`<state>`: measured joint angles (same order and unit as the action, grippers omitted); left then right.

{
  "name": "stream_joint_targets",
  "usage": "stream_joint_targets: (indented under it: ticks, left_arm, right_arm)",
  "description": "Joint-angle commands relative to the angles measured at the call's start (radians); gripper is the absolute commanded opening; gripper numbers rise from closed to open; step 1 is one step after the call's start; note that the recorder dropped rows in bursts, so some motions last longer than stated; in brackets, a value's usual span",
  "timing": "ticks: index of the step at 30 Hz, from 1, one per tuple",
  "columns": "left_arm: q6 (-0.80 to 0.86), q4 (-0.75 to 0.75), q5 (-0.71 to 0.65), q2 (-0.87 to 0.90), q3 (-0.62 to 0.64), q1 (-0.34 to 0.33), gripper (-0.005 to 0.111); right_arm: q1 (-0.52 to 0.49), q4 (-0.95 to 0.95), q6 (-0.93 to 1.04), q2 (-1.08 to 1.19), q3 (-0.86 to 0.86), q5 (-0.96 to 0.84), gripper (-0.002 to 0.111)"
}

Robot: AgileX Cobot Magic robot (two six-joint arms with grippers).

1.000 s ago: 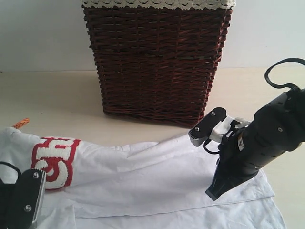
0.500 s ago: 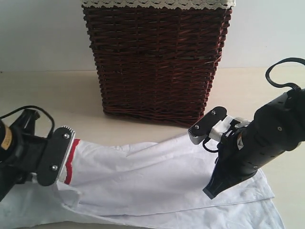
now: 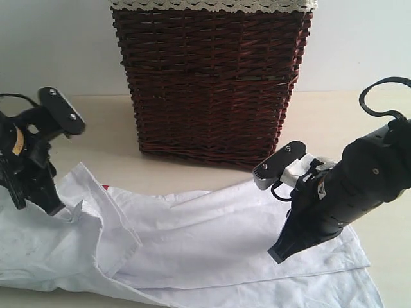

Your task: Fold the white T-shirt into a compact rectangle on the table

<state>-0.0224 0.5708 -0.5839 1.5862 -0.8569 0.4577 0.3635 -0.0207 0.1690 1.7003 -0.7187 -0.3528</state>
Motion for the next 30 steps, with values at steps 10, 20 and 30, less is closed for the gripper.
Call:
stream_joint_targets:
  ticks: [10,20,30]
  left_arm:
    - [-0.038,-0.536,-0.101,-0.127,0.008,-0.12,0.025]
    - [0.065,-0.712,0.194,0.146,0.148,-0.12,0.028]
    - [0.067,-0.714,0.169,0.205,0.125,-0.129,0.057]
  right_arm:
    - [0.003,0.015,0.003,-0.109,0.001,0.105,0.0]
    - [0.003,0.071,0.005,-0.131,0.001,0.063,0.0]
    - [0.003,0.071,0.005,-0.131,0.001,0.053,0.0]
